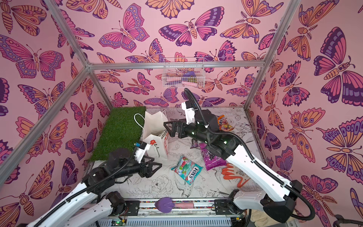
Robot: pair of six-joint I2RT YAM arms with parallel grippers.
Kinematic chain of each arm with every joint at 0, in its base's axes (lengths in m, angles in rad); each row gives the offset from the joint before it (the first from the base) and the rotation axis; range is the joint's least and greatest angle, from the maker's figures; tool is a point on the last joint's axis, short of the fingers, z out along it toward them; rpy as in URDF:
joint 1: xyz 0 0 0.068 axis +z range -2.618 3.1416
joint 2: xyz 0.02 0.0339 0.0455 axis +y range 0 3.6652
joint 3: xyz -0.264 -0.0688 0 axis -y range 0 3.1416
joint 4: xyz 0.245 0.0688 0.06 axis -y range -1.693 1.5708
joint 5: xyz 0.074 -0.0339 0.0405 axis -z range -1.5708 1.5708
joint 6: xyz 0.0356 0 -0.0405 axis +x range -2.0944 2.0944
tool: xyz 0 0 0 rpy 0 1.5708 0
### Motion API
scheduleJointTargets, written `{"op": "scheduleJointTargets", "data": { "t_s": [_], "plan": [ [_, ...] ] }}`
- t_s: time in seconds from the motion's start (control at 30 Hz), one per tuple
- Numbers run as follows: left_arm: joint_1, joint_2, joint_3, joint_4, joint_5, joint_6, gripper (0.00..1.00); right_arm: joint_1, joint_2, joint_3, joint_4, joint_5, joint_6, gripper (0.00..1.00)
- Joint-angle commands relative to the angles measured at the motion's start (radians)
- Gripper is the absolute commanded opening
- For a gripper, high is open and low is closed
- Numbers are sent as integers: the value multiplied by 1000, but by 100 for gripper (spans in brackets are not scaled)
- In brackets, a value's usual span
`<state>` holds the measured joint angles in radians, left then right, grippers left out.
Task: Place the snacks into the paper bag
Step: Pick up the snack from the center of the table.
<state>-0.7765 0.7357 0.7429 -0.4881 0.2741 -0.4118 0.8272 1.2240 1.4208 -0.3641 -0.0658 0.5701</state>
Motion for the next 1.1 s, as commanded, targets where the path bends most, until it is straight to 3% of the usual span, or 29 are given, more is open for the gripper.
{"op": "scheduleJointTargets", "data": {
  "t_s": [0.0, 0.2, 0.53, 1.07],
  "plan": [
    [-106, 114, 41, 21, -210, 26, 84, -3, -75, -44, -48, 136, -48, 99],
    [-170, 301, 79, 100, -208, 6, 84, -19, -199, -118, -93, 248, -58, 100],
    [-188, 464, 81, 183, -213, -61, 85, -48, -321, -213, -143, 381, -74, 100],
    [-190, 631, 66, 254, -205, -76, 86, -74, -409, -341, -200, 400, -62, 99]
  ]
}}
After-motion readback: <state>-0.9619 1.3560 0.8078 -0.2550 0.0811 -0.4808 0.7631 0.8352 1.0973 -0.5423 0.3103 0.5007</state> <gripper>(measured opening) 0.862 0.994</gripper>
